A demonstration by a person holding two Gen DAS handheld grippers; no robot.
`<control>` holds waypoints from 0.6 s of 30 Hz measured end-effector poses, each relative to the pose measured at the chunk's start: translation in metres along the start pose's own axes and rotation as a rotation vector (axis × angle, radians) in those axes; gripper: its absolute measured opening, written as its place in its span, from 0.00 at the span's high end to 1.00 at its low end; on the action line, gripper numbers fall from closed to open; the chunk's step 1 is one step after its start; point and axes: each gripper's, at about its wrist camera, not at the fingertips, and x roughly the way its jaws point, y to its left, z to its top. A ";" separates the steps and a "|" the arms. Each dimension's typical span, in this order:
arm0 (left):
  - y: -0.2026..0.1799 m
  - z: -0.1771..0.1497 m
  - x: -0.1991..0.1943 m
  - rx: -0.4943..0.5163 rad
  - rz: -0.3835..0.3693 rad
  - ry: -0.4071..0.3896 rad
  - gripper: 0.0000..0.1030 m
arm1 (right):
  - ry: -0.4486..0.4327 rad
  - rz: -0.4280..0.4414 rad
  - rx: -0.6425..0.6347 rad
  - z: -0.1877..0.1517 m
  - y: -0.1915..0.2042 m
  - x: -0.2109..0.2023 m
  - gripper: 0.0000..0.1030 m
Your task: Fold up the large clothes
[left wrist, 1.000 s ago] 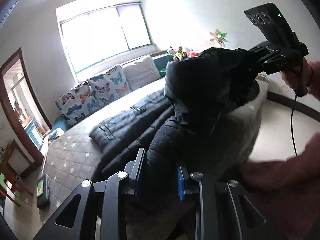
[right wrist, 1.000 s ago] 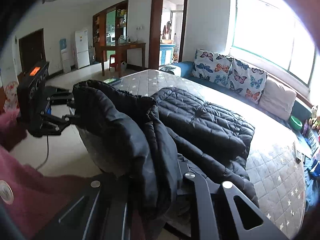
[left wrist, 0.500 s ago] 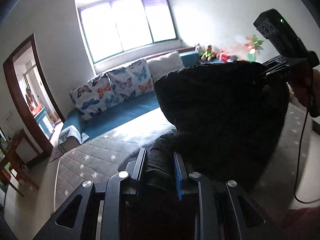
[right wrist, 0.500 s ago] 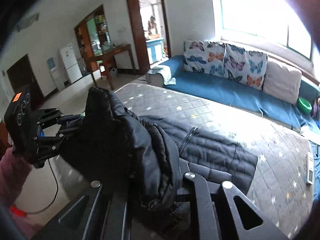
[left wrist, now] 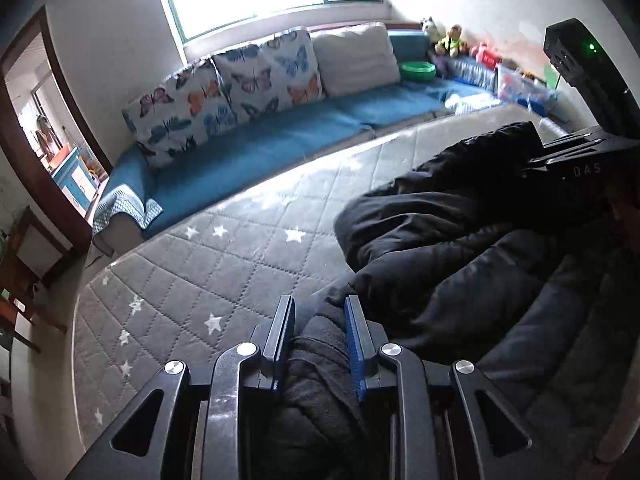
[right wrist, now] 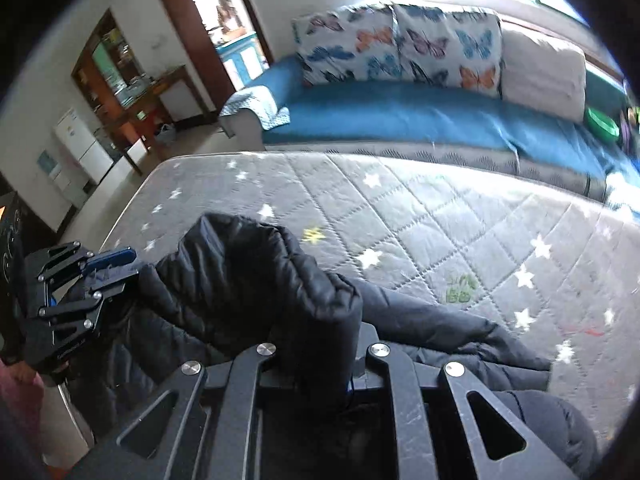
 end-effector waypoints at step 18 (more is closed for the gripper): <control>0.023 -0.022 0.108 -0.025 0.034 0.081 0.56 | -0.036 -0.053 0.108 0.006 -0.023 -0.016 0.70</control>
